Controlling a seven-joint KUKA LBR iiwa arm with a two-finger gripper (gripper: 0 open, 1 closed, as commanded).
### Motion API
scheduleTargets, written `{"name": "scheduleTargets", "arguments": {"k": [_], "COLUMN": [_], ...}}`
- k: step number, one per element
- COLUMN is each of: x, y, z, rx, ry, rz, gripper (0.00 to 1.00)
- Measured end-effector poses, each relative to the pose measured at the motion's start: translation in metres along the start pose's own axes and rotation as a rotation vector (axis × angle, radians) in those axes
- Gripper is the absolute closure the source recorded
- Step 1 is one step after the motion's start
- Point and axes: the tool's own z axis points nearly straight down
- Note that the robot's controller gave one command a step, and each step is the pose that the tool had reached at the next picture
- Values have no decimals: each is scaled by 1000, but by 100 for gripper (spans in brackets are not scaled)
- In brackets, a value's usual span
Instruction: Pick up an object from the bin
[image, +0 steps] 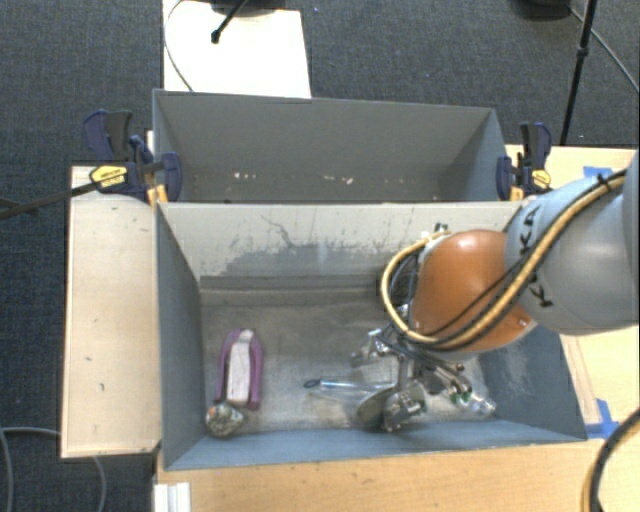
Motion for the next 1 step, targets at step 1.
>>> {"name": "scheduleTargets", "arguments": {"k": [1], "x": [-2], "y": [2], "z": [-2], "rx": [0], "ry": [-4], "rz": [3], "gripper": [100]}}
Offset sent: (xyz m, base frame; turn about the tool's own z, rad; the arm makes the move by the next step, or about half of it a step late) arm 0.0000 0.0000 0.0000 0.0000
